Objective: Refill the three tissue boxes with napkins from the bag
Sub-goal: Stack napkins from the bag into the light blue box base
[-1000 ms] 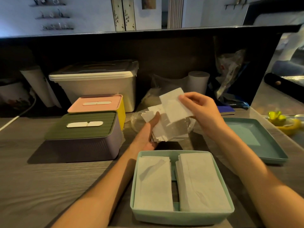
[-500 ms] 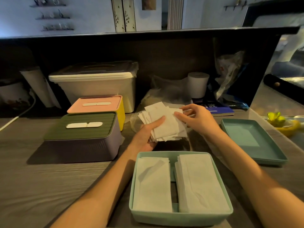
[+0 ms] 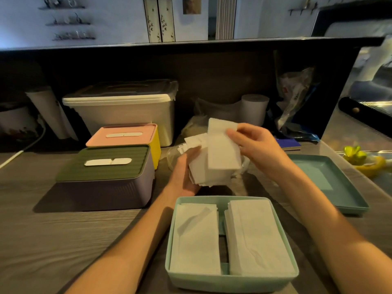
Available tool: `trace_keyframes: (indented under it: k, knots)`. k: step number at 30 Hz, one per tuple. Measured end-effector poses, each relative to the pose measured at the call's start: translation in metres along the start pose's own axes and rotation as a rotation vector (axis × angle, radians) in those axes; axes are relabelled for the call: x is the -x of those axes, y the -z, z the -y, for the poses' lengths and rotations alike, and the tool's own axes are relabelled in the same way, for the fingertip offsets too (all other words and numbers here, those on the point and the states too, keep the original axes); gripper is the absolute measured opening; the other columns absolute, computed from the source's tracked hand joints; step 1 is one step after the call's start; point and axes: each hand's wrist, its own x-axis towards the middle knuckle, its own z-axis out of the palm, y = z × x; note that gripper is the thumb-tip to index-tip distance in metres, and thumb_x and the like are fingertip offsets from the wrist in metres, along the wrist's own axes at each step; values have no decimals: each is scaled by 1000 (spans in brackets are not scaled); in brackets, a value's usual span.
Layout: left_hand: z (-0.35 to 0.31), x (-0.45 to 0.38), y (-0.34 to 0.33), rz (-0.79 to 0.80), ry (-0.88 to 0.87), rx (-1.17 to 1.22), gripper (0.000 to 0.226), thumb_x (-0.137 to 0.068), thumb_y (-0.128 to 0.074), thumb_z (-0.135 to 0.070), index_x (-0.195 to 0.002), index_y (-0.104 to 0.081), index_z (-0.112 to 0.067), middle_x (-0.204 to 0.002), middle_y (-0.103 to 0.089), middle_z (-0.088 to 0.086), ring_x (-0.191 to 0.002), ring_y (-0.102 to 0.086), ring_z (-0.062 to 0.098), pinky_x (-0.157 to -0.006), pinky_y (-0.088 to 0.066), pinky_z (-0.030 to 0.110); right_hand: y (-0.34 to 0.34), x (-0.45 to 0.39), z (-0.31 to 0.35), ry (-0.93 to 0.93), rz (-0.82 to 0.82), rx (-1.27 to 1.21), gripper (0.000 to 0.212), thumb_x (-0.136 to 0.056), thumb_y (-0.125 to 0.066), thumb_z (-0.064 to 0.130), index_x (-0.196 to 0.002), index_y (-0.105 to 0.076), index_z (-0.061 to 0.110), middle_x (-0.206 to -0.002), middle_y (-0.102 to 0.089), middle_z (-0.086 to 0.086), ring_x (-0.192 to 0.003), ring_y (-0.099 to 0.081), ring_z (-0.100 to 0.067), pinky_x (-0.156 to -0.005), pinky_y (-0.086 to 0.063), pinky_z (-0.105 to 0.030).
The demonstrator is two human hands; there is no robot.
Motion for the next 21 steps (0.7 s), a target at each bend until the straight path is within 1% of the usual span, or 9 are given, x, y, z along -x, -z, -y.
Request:
trace_keyframes:
  k: [2,4,7,10,13,15,18,19,21]
  knots:
    - [-2,1,-3,50,32,-47,56,-98,-42,-64,-125,-64,-21,-113,-74,16,-98,-73,32,-85,-57,47,-10,0,-9,45,35,282,20,-96,-69,33,-108,-72,18,-99,-74,5,-94,-71,-6,-73,-58,-21]
    - [-2,2,-4,92,53,-134,63,-93,-39,-72,-125,-63,-24,-110,-75,14,-96,-74,29,-82,-59,45,-17,-1,-17,95,-2,459,20,-94,-71,36,-106,-72,20,-96,-71,10,-87,-68,0,-64,-55,-16]
    - [-2,9,-2,91,80,-264,49,-87,-68,-47,-128,-61,-21,-117,-72,15,-106,-71,31,-89,-58,46,-15,-6,-21,130,-163,379,25,-94,-70,39,-112,-73,21,-103,-71,9,-91,-66,-1,-65,-51,-10]
    - [0,4,6,133,57,-396,42,-88,-72,-30,-128,-59,-24,-113,-73,10,-103,-72,26,-80,-60,39,-13,-8,-21,36,-161,396,30,-95,-66,43,-119,-70,25,-105,-66,14,-92,-63,-2,-60,-51,-9]
    - [-1,3,3,182,31,-433,33,-88,-72,-25,-119,-61,-29,-103,-76,4,-93,-75,20,-76,-60,36,-13,-8,-23,13,-131,318,19,-96,-67,38,-110,-71,24,-99,-67,15,-93,-64,-4,-61,-54,-12]
    - [0,3,4,200,45,-433,29,-89,-71,-23,-116,-63,-28,-104,-77,6,-96,-75,22,-82,-60,41,-12,-10,-25,58,-193,256,18,-96,-69,33,-107,-75,21,-100,-72,9,-97,-67,-7,-74,-58,-19]
    - [2,2,6,220,87,-379,41,-87,-75,-25,-126,-63,-21,-118,-73,13,-110,-70,31,-100,-53,53,-9,-12,-23,153,-333,213,8,-97,-70,28,-102,-75,24,-95,-73,13,-93,-68,1,-81,-59,-19]
    - [2,2,6,222,103,-364,43,-88,-74,-25,-129,-62,-18,-120,-72,14,-111,-70,31,-99,-53,52,-7,-13,-21,191,-390,183,8,-98,-69,26,-103,-74,23,-96,-73,12,-93,-68,0,-82,-58,-19]
    - [0,2,5,212,99,-343,33,-92,-66,-22,-124,-64,-14,-105,-76,10,-94,-75,24,-79,-61,39,-2,-15,-15,242,-465,129,15,-100,-66,26,-109,-72,16,-102,-74,5,-98,-70,-7,-85,-60,-25]
